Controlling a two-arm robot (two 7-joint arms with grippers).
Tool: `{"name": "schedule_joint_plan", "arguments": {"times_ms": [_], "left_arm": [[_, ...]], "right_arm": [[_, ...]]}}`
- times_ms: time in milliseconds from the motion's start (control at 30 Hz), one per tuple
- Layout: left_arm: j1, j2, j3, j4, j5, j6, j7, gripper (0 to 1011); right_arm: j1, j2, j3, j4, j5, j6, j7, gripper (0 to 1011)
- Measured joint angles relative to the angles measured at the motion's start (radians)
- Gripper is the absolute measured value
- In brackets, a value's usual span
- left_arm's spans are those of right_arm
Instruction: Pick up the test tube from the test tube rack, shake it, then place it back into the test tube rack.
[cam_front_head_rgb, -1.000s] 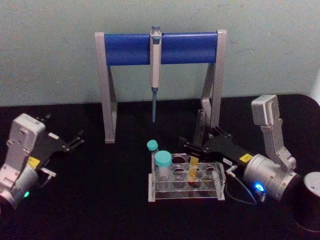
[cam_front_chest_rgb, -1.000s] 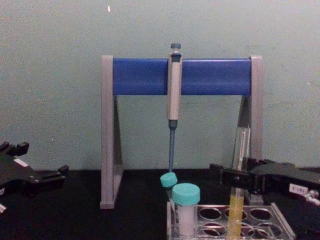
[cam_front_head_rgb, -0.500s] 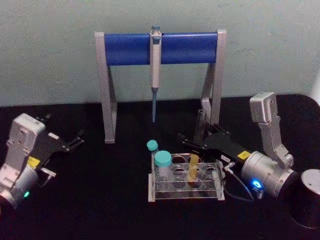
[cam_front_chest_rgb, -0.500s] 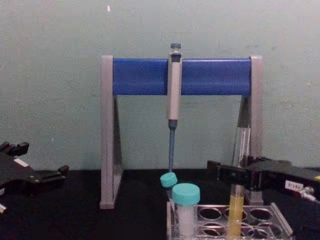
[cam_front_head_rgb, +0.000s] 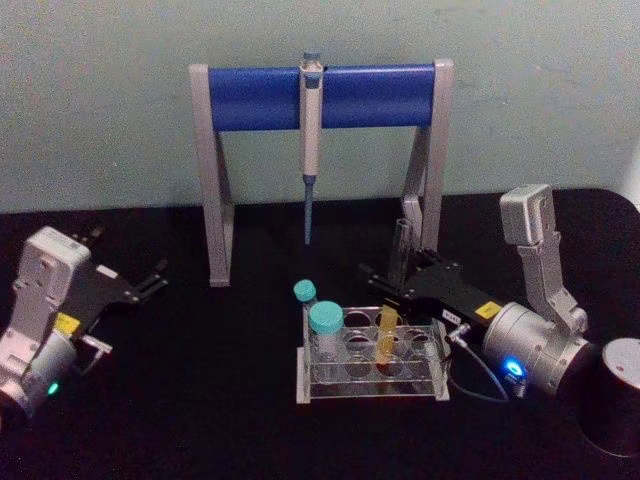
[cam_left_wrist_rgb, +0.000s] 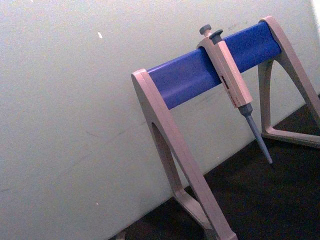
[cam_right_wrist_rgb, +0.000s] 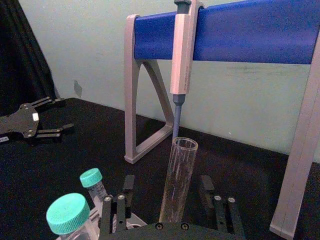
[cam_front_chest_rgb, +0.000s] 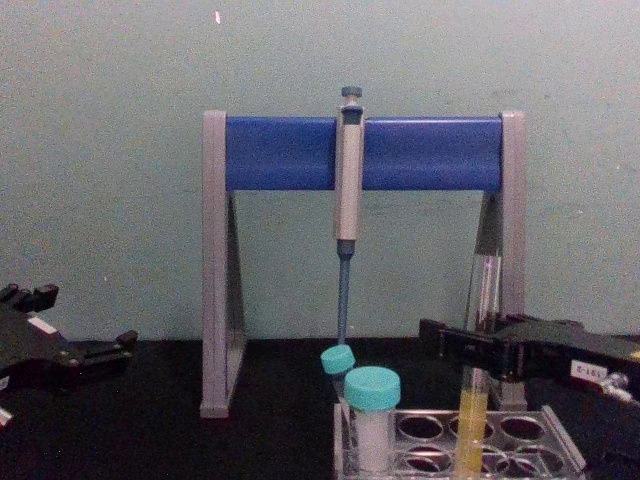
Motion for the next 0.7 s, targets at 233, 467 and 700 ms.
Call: {"name": "schedule_joint_plan", "arguments": {"times_ms": [233,467,700], "left_arm": [[0.0,0.0,0.0,0.0,0.0,0.0,0.0,1010],[0.0,0.0,0.0,0.0,0.0,0.0,0.0,1009],[0.0,0.0,0.0,0.0,0.0,0.0,0.0,1009]], "right_arm": [[0.0,0.001,0.0,-0.001,0.0,0.0,0.0,645],[0.0,0.001,0.0,-0.001,0.0,0.0,-0.001,421],[0.0,0.001,0.0,-0.001,0.0,0.0,-0.001,232]]}}
